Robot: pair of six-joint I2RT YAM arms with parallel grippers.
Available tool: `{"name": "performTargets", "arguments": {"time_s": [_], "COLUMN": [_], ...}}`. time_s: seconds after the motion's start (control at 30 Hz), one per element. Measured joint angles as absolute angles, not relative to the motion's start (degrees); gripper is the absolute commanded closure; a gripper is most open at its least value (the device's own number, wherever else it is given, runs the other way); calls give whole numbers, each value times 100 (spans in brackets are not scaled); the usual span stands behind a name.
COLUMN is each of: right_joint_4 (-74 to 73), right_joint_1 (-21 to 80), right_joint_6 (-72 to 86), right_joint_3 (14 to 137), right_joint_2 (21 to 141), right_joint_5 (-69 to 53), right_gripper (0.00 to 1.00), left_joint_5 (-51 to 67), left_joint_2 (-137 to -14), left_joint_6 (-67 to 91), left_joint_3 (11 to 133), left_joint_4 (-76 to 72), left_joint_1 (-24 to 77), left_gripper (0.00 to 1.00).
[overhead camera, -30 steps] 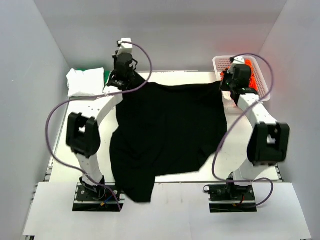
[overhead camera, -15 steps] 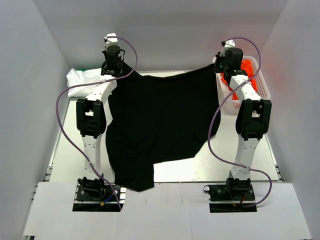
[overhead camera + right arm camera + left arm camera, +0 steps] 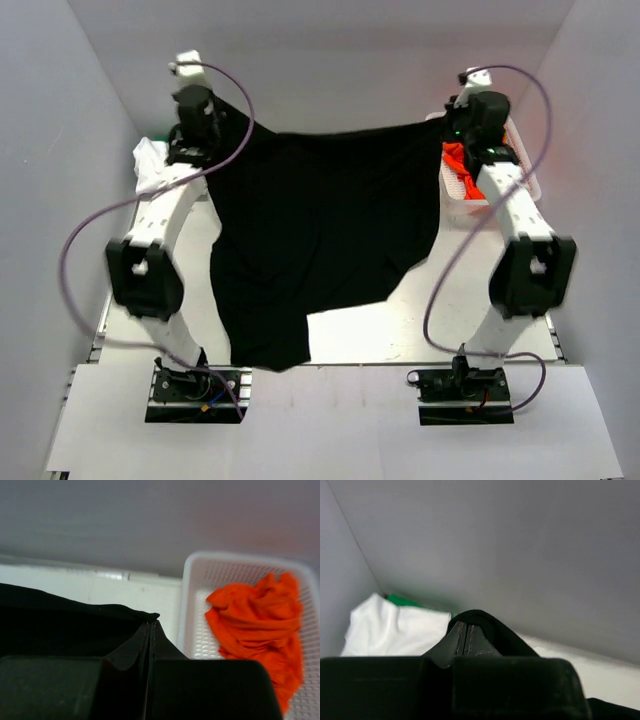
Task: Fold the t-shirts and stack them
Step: Flatten out the tshirt
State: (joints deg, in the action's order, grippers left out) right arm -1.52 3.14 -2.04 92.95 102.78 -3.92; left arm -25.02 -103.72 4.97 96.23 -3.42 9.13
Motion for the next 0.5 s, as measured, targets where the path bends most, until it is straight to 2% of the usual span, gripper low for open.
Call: {"name": "performTargets", "arguments": {"time_s": [0.3,0.5], "right_joint_4": [-49,-386], "right_joint_1": [307,307], "right_joint_6": [-215,-314], "right_joint_3": [8722,9131], "right_joint_2": [6945,5833], "right_joint_5": [-314,-336], "right_gripper": [100,100], "left_joint_5": [-2298,-2080], "left_joint_2": [-6567,-5577], "left_joint_6": [1035,1188], "left_joint_3": [9196,10337], "left_joint_4": [-281,333], "left_joint_1": [991,989], "left_gripper": [100,100]}}
